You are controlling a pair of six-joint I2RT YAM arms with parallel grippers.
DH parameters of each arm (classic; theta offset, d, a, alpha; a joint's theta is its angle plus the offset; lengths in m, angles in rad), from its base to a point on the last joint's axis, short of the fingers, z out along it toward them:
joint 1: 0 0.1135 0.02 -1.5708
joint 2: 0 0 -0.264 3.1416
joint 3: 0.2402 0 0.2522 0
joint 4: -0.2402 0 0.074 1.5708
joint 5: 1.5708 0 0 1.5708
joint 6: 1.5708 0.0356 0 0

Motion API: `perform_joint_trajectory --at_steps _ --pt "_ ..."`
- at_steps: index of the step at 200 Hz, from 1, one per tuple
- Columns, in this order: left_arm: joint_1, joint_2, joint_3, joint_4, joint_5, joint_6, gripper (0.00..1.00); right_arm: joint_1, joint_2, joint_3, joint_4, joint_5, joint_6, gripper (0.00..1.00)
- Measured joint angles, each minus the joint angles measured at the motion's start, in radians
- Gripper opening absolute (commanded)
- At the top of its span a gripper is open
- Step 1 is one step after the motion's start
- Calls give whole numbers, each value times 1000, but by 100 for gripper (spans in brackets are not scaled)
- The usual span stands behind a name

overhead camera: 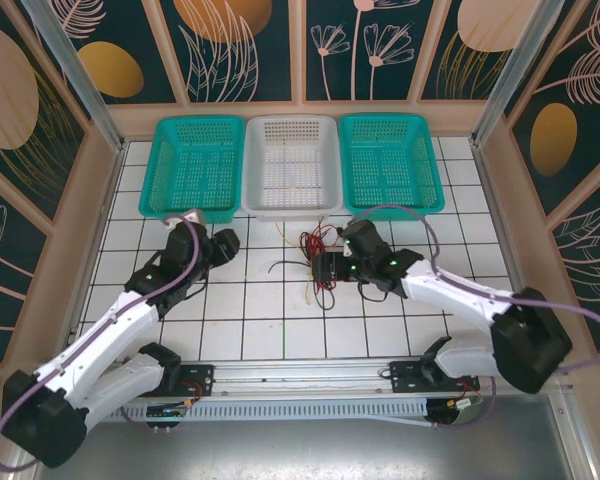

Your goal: Untangle the cables

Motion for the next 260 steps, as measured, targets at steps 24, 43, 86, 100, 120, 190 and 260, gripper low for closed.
perform_joint_trajectory --at_steps 24,43,86,100,120,190,260 --pt "-33 58 26 6 -5 -19 65 1 105 0 38 -26 -25 84" --pt "-48 101 55 8 -6 -26 66 1 171 0 67 -34 -50 79" --pt "-100 202 106 42 -1 -29 67 1 233 0 128 -34 -97 50" --pt "-108 227 109 54 8 -37 68 1 246 0 150 -34 -96 33" --pt "-116 256 116 67 26 -45 69 3 253 -1 168 -33 -106 17" --pt "-159 283 104 240 183 -114 91 102 87 -21 138 72 -117 8" --pt "-163 280 60 351 311 -128 99 267 7 93 17 207 -171 3"
